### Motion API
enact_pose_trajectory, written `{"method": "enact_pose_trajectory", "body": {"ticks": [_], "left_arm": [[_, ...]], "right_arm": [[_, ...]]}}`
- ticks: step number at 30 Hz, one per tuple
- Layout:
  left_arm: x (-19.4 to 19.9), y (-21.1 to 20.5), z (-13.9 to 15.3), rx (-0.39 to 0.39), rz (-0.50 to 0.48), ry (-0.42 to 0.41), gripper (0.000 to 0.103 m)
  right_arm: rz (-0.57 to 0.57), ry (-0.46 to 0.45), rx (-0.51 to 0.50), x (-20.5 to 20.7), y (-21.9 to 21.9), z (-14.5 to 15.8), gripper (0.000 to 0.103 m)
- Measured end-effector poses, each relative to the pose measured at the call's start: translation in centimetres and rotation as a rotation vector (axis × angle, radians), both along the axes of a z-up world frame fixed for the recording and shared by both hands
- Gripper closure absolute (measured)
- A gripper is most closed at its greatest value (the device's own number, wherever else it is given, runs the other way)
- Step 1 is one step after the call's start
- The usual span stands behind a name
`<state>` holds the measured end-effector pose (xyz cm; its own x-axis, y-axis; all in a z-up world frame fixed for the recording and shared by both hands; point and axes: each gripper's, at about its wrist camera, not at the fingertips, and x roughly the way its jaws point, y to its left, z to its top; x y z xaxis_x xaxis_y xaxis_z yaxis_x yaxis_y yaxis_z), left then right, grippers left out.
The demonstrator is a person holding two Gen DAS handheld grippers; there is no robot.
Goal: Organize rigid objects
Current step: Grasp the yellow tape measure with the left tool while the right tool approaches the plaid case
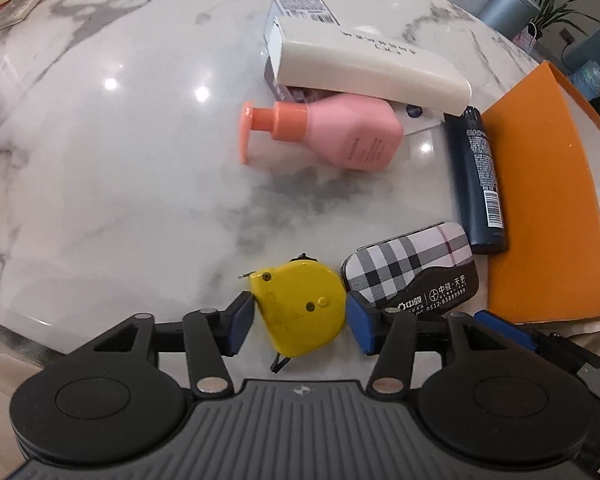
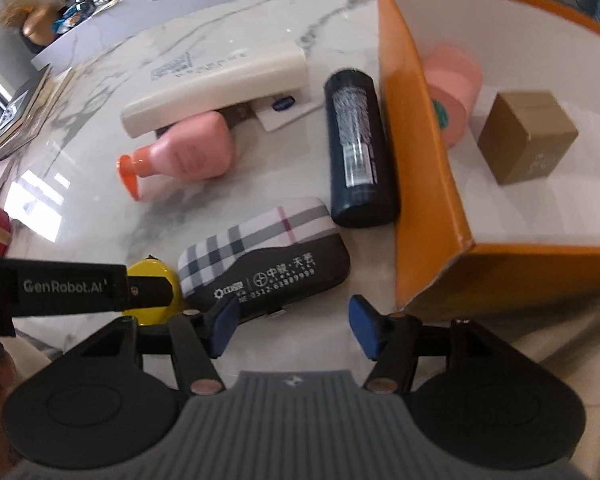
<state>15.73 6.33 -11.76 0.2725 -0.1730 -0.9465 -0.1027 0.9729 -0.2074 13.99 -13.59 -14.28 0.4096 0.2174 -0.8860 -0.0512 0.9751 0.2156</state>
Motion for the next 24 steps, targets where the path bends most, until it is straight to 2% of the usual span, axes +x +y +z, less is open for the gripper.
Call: {"method": "enact_pose_trajectory", "body": {"ticks": [8, 11, 14, 18, 24], "left_arm": [[0.8, 0.3, -0.4, -0.007, 0.041, -0.027, 0.037], [1.0, 0.3, -0.3, -0.003, 0.020, -0.034, 0.041], [1.3, 0.5, -0.2, -0.001, -0.007, -0.029, 0.045], [1.7, 0.7, 0.0, 0.056, -0.020, -0.049, 0.045], [1.9, 1.5, -0.1, 0.066, 0.019, -0.058, 0.045]], "right_arm": [[-0.001, -0.016, 0.045, 0.8, 0.3, -0.5, 0.042], [0.031, -0.034, 0.053, 1.0, 0.9, -0.4, 0.052], [0.066, -0.033, 0.060, 1.5, 1.7, -0.4, 0.053], [0.095, -0.042, 0.069, 2.3, 2.4, -0.4, 0.059], [0.153, -0.049, 0.053, 3.2, 3.4, -0.2, 0.059]]}}
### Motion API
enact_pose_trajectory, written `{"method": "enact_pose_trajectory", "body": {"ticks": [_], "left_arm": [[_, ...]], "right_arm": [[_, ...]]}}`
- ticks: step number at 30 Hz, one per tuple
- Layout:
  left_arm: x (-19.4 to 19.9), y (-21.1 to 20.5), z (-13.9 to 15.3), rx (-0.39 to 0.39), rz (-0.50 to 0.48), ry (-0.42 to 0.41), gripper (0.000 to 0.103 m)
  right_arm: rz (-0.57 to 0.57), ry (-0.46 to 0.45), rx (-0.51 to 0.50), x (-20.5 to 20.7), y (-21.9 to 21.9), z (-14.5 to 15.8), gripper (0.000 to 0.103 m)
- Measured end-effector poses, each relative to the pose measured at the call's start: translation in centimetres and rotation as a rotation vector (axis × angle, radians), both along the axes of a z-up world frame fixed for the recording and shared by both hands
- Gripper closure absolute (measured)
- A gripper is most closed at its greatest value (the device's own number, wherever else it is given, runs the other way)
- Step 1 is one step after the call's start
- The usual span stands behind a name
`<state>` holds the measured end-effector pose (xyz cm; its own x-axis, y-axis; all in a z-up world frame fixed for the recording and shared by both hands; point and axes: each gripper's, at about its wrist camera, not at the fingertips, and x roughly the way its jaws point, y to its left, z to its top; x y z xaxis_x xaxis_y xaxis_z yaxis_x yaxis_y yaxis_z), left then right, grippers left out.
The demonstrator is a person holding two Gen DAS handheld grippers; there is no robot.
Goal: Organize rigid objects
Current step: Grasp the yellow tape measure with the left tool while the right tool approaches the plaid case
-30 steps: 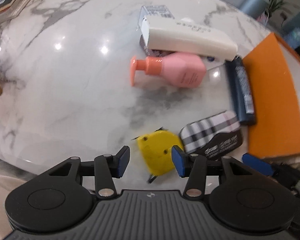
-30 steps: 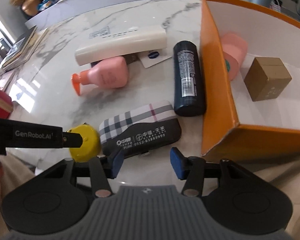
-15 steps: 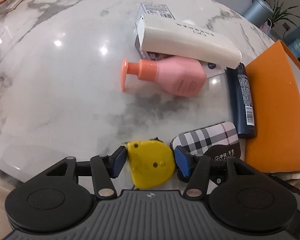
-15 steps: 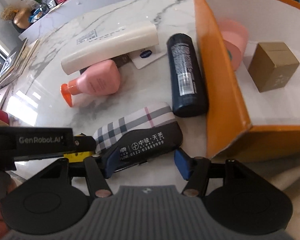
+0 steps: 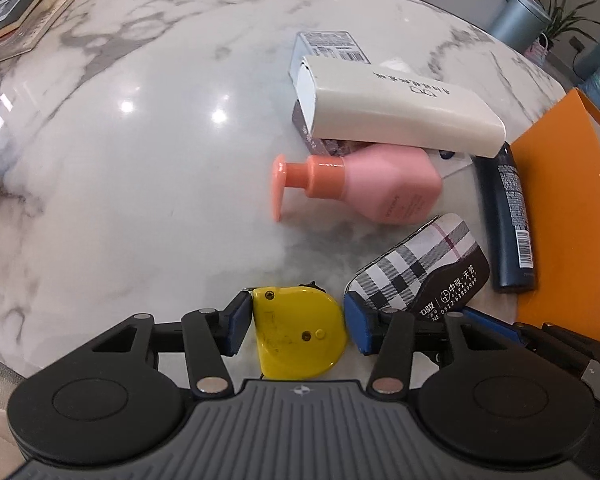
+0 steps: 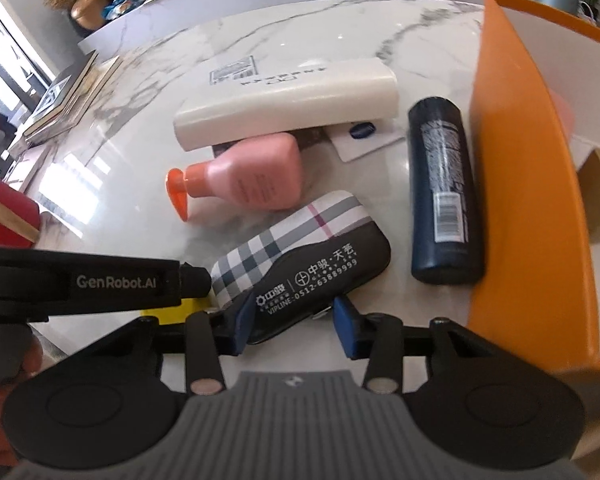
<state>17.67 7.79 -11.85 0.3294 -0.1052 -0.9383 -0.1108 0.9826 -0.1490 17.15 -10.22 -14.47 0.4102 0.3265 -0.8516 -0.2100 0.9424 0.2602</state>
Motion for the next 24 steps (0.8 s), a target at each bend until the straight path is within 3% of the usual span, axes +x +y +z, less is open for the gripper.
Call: {"method": "enact_pose_trajectory", "body": {"ticks": [11, 14, 19, 21, 24], "left_arm": [[-0.4, -1.4, -0.4, 0.081, -0.070, 0.016, 0.043], [-0.6, -0.9, -0.2, 0.074, -0.025, 0.001, 0.044], [-0.4, 1.5, 0.6, 0.038, 0.117, -0.064, 0.045], [-0.1, 1.9, 0.6, 0.038, 0.135, -0.077, 0.045], [0.1, 2.3, 0.4, 0.022, 0.155, -0.078, 0.045]], "right_arm": [[0.004, 0.013, -0.038, -0.8, -0.8, 0.3, 0.059], [-0.013, 0.021, -0.028, -0.7, -1.0, 0.4, 0.058], [-0.088, 0.053, 0.026, 0.0, -0.8, 0.9, 0.032], [-0.124, 0.055, 0.020, 0.5, -0.3, 1.0, 0.025], [-0.185, 0.057, -0.006, 1.4, 0.4, 1.0, 0.025]]}}
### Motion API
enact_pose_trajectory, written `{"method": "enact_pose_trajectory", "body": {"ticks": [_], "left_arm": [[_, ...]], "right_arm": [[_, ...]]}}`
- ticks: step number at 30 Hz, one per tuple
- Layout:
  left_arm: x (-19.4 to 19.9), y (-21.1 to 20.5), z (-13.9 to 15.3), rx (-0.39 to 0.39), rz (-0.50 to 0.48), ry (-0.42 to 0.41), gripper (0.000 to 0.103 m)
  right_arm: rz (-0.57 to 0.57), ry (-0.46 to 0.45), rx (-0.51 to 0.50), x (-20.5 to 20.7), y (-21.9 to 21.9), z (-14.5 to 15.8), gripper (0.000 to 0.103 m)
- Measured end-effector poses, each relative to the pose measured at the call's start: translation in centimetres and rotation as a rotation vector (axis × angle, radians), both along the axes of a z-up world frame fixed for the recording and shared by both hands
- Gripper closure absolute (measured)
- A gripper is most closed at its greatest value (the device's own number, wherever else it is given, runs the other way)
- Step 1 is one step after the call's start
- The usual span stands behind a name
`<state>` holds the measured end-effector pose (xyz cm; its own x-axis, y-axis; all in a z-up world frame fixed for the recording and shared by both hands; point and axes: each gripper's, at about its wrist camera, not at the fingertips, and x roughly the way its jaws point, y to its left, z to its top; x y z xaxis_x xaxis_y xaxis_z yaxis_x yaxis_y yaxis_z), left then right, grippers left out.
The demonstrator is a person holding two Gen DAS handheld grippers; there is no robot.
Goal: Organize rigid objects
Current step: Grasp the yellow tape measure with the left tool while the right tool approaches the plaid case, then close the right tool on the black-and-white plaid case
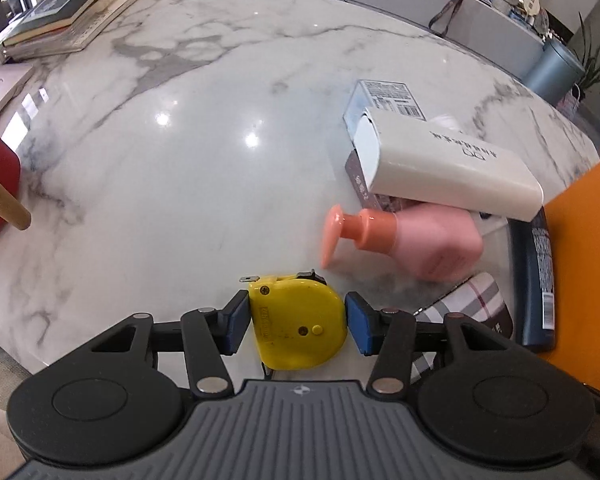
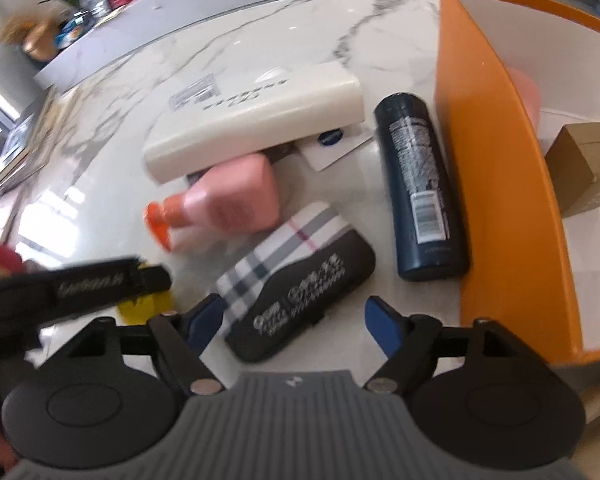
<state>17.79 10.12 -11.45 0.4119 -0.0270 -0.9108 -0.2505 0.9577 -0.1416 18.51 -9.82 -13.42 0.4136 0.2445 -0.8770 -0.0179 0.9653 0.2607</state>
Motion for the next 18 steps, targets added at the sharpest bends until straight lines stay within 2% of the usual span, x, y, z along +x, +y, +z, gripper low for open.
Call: {"method": "enact_pose_trajectory", "body": {"ticks": [9, 13, 18], "left_arm": [[0.0, 1.8, -0.3, -0.071, 0.064, -0.016, 0.045], [0.1, 2.4, -0.8, -0.091, 0.089, 0.000, 0.045], [0.0, 2.3, -0.8, -0.074, 0.082, -0.003, 0.045]], "right_arm": [[-0.095, 0.011, -0.021, 1.8, 1.1, -0.8, 0.025], [-0.087, 0.005, -0.061, 2.2, 1.9, -1.4, 0.022], [-0.028, -0.016, -0.107, 2.2, 2.4, -1.6, 0.022]]}}
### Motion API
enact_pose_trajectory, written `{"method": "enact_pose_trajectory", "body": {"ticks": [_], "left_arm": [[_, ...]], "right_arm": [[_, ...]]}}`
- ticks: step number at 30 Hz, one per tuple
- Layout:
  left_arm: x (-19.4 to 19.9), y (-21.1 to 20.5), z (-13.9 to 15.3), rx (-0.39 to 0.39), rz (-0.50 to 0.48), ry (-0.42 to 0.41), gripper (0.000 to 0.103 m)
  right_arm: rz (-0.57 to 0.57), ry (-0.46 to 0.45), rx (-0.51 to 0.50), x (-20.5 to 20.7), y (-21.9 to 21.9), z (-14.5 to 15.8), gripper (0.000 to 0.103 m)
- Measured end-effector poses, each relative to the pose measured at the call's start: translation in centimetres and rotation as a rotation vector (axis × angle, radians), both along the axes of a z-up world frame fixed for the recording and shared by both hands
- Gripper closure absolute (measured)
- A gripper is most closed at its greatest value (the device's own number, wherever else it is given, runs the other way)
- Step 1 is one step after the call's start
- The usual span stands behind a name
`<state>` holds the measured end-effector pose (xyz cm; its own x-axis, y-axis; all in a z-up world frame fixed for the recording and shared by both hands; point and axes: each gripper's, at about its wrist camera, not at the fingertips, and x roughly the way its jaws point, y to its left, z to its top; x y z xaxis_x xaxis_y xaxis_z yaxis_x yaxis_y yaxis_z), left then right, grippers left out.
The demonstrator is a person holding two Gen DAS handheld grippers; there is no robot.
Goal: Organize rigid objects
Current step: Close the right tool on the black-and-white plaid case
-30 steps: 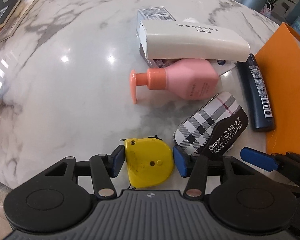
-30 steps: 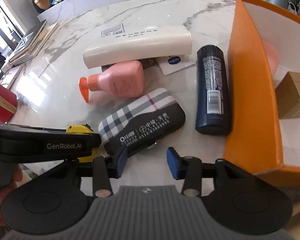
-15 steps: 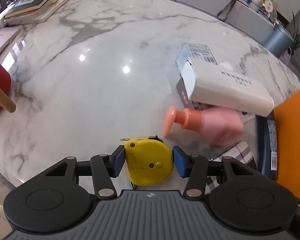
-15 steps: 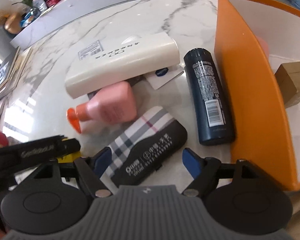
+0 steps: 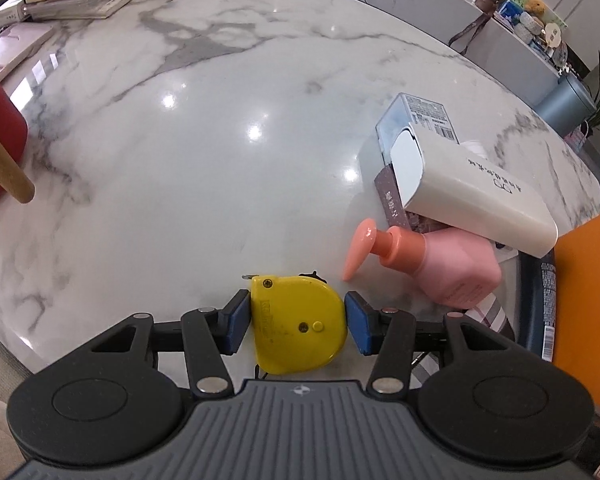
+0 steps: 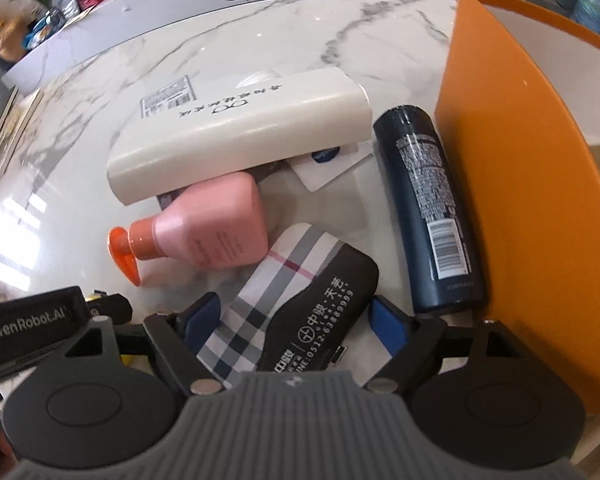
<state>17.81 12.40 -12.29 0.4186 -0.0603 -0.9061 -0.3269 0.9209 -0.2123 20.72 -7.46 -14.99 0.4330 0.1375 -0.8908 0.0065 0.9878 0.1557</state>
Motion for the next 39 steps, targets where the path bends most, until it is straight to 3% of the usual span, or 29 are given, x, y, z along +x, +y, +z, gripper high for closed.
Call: {"method": "enact_pose_trajectory", "body": {"ticks": [7, 11, 15, 19, 22, 25, 28, 33, 39], "left_arm": [[0.0, -2.2, -0.1, 0.051, -0.129, 0.010, 0.045], [0.0, -3.2, -0.1, 0.099, -0.175, 0.020, 0.045], [-0.1, -4.1, -0.3, 0.143, -0.210, 0.037, 0.039], [-0.4, -3.7, -0.2, 0.088, -0.219, 0.051, 0.029], [-0.4, -3.2, -0.2, 0.063, -0.203, 0.048, 0.029], [-0.4, -4.1, -0.2, 0.120, -0.228, 0.056, 0.031], [-0.4, -4.5, -0.2, 0.153, -0.241, 0.058, 0.039], [-0.4, -4.4, -0.2, 0.148, -0.234, 0.051, 0.040], [-0.5, -4.1, 0.0, 0.054, -0.270, 0.018, 0.041]], "right_arm": [[0.257, 0.021, -0.109, -2.0, 0.3, -0.1, 0.028], [0.335, 0.034, -0.126, -3.0, -0.3, -0.2, 0.028], [0.359, 0.018, -0.143, -3.5, -0.2, -0.4, 0.026], [0.370, 0.015, -0.144, -3.9, 0.0, -0.5, 0.024], [0.375, 0.011, -0.144, -3.9, 0.1, -0.5, 0.021], [0.373, 0.005, -0.142, -3.7, 0.1, -0.7, 0.021], [0.379, -0.004, -0.140, -3.9, 0.0, -0.6, 0.022], [0.383, -0.025, -0.135, -3.9, -0.3, -0.5, 0.027], [0.493, -0.037, -0.123, -4.6, -0.4, -0.5, 0.027]]}}
